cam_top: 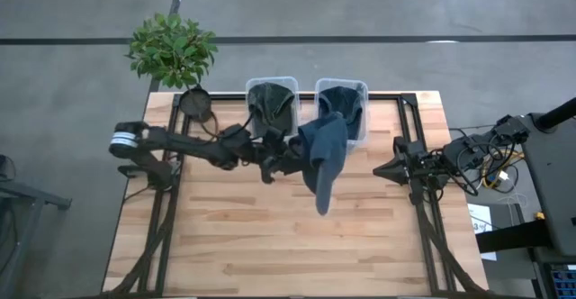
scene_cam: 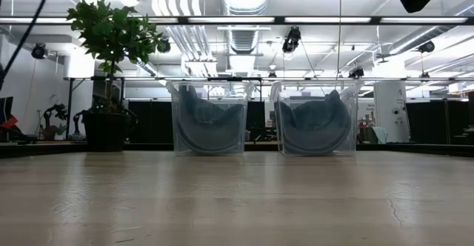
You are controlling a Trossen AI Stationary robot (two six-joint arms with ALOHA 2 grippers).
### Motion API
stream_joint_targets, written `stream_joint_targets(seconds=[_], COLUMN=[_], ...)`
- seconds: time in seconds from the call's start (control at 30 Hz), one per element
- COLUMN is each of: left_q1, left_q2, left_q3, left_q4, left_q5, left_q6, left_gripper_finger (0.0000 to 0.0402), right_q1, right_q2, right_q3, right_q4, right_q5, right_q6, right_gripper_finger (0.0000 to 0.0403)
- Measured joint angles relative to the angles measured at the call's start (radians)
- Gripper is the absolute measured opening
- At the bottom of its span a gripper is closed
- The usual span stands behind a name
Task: Pick & Place hat
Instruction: Put the blue cap into the right transparent bin
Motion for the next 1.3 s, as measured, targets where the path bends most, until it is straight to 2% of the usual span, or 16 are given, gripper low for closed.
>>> stream_joint_targets(seconds=[0.17,0.37,0.43,0.53,0.6,0.73,0.83,0.93,1.0,1.1,1.3], left_q1=[0.016,0.018,0.018,0.018,0.018,0.011,-0.002,-0.019,-0.03,-0.042,-0.052], left_q2=[0.083,0.105,0.105,0.09,0.067,0.024,0.009,0.021,0.039,0.058,0.074], left_q3=[0.0,0.001,0.002,0.002,0.013,0.095,0.22,0.355,0.423,0.484,0.523], left_q4=[0.131,0.154,0.153,0.096,-0.028,-0.459,-0.805,-1.052,-1.131,-1.16,-1.159], left_q5=[0.032,0.041,0.007,-0.123,-0.251,-0.509,-0.677,-0.836,-0.928,-1.032,-1.193], left_q6=[-0.108,-0.133,-0.125,-0.076,-0.033,0.044,0.094,0.154,0.2,0.276,0.365], left_gripper_finger=[0.0005,0.0005,0.0005,0.0005,0.0005,0.0005,0.0005,0.0005,0.0005,0.0005,0.0005], right_q1=[0.0,0.0,0.0,0.0,0.0,0.0,0.0,0.0,0.0,0.0,0.0], right_q2=[0.0,0.0,0.0,0.0,0.0,-0.001,0.0,0.0,0.0,0.004,0.011], right_q3=[0.0,0.0,0.0,0.0,0.0,0.0,0.0,-0.001,-0.001,0.0,0.0], right_q4=[-0.001,-0.004,-0.004,-0.004,-0.004,-0.008,-0.011,-0.011,-0.012,-0.012,-0.006], right_q5=[0.0,0.0,0.0,0.0,0.0,0.001,0.016,0.062,0.109,0.169,0.266], right_q6=[-0.003,-0.009,-0.01,-0.011,-0.011,-0.013,-0.037,-0.061,-0.064,-0.065,-0.063], right_gripper_finger=[0.0018,0.0018,0.0018,0.0018,0.0018,0.0018,0.0018,0.0018,0.0018,0.0018,0.0033])
